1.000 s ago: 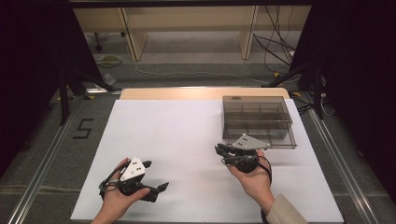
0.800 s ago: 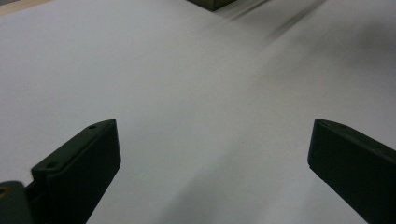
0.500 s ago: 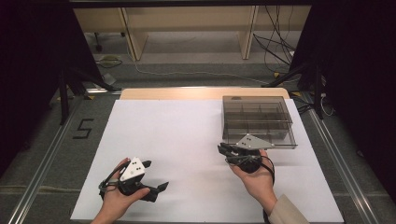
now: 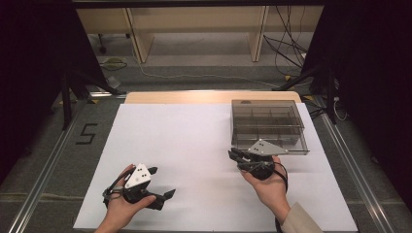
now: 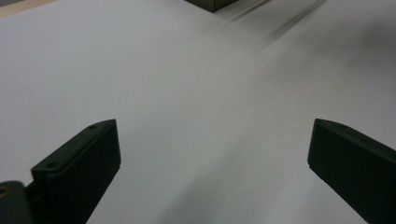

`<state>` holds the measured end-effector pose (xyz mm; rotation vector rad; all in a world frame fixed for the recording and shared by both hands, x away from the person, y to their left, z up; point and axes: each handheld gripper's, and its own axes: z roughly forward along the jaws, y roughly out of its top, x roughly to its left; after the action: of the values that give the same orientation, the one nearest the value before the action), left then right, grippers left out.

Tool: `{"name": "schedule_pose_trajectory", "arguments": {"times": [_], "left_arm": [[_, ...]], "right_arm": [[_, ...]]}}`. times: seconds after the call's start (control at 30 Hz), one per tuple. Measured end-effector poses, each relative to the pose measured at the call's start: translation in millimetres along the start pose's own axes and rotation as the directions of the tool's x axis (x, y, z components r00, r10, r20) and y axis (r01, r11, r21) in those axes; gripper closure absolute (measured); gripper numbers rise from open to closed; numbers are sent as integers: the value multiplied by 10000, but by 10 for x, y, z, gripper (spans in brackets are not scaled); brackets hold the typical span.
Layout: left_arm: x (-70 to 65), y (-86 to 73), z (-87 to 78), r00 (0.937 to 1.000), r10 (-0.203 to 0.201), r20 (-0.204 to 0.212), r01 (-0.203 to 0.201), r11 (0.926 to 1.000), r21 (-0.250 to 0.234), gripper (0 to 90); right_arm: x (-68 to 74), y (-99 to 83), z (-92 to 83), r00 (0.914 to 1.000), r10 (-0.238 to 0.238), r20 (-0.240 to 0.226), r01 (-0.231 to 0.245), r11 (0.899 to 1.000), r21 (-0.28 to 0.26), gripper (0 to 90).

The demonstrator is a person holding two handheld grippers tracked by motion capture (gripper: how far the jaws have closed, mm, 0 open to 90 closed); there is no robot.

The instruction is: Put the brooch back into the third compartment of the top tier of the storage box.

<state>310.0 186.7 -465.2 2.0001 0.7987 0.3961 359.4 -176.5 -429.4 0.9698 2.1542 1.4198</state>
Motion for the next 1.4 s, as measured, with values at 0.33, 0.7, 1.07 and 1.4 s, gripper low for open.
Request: {"name": "schedule_pose_trajectory", "arguments": {"times": [0.33, 0.7, 1.07, 1.4], "left_arm": [[-1, 0, 1, 10000, 7, -1, -7, 10000, 15, 24], [0, 0, -1, 10000, 0, -12, 0, 10000, -3, 24], [1, -1, -1, 10000, -13, -18, 13, 10000, -3, 25], [1, 0, 2, 10000, -13, -13, 13, 10000, 0, 24]], "right_arm": [[-24, -3, -40, 9999, 76, 68, -76, 10000, -61, 810], [-45, -4, -80, 9998, 168, 83, -167, 9998, -137, 810], [-74, -4, -108, 9996, 258, 112, -255, 9995, -206, 810], [-138, -5, -158, 9989, 402, 256, -393, 9986, -341, 809]]}}
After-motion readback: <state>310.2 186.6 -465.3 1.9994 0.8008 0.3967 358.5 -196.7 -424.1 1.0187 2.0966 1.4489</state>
